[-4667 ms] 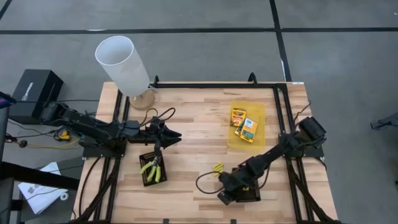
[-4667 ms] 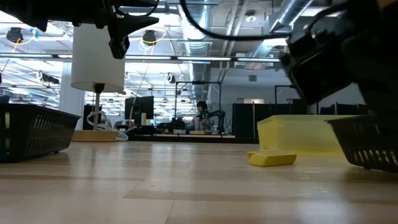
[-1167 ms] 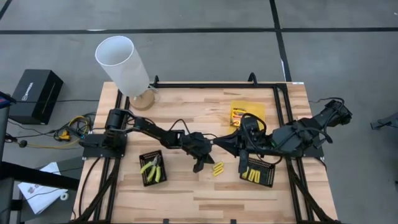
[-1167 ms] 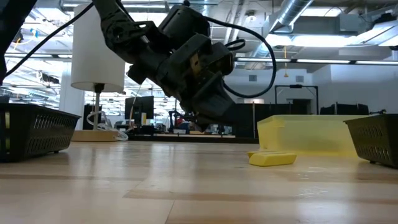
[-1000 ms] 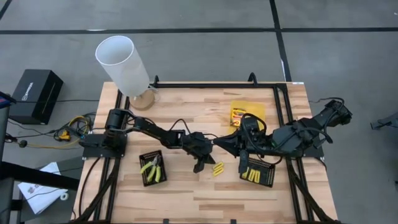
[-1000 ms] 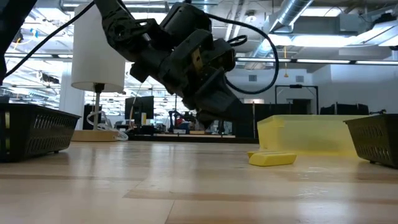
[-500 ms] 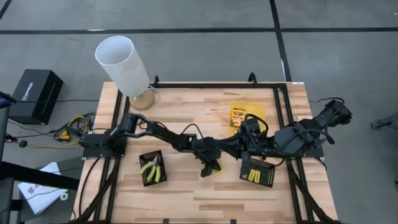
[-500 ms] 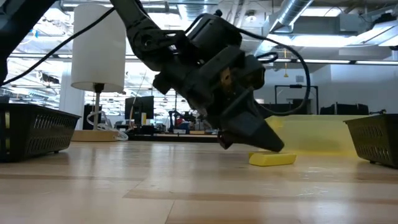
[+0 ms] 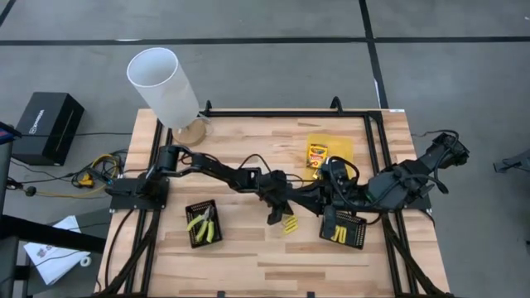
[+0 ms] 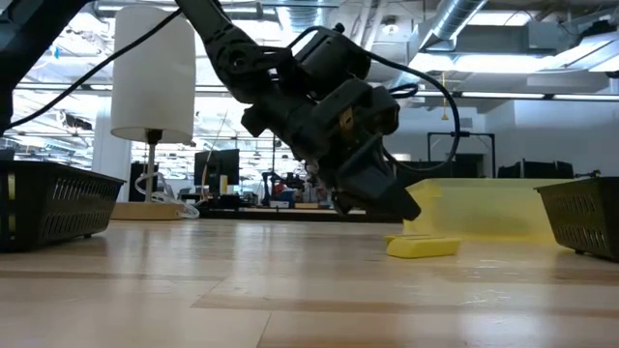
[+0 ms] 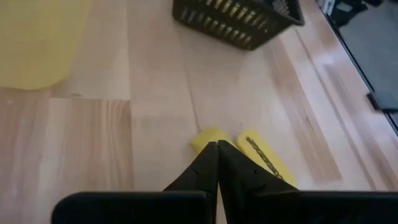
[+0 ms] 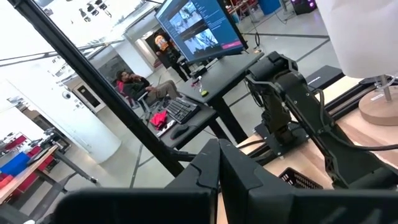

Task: Pick & Place School Supplies
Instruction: Put the eraser into the right black bin

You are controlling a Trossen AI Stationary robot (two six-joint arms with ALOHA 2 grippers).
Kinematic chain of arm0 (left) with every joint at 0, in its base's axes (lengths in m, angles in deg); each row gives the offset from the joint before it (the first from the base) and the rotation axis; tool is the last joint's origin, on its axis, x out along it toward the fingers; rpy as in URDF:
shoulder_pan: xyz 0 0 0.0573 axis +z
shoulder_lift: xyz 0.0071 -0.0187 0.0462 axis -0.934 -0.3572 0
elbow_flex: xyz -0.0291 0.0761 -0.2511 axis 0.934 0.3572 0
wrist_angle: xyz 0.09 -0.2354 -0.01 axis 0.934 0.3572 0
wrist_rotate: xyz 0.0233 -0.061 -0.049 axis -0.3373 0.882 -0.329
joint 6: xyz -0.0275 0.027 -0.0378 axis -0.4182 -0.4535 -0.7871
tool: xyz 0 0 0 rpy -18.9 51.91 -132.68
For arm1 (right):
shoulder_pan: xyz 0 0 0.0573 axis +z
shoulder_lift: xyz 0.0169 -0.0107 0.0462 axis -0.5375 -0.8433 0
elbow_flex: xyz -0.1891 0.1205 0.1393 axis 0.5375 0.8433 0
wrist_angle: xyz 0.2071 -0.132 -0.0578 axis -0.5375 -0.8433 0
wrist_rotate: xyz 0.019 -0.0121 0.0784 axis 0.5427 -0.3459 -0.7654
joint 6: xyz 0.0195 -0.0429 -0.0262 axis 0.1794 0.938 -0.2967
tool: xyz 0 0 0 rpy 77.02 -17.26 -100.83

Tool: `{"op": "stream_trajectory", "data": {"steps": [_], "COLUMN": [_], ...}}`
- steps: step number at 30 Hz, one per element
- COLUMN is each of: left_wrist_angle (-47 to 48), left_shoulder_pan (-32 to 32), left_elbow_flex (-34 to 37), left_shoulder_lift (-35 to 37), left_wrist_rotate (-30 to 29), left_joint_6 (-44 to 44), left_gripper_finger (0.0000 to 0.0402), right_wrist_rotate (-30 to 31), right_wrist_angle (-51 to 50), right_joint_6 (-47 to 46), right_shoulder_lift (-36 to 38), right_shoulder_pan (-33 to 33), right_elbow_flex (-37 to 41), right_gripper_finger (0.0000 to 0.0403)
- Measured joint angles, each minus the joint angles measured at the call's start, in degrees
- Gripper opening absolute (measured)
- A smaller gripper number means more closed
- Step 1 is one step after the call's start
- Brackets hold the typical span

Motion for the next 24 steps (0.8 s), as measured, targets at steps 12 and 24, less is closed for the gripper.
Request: {"op": "stream_trajectory", "data": {"steps": [12,24], "left_wrist_angle": [1.22,2.96], "left_shoulder_pan": [-1.20,0.09], "left_elbow_flex": [2.43,2.76], "left_shoulder_lift": [0.23,0.12], "left_wrist_rotate": [0.91,0.13], "left_joint_6": [2.34,2.56], "left_gripper_finger": [0.0001,0.0001], "right_wrist_rotate": [-0.02,-0.42], "right_wrist_angle": [0.02,0.07], "right_joint_6": [0.37,0.15], "right_shoulder_lift": [0.00,0.00], "right_shoulder_pan": [-0.02,-0.02], "right_elbow_flex": [0.00,0.00], "right_gripper_finger": [0.0000,0.0000]}}
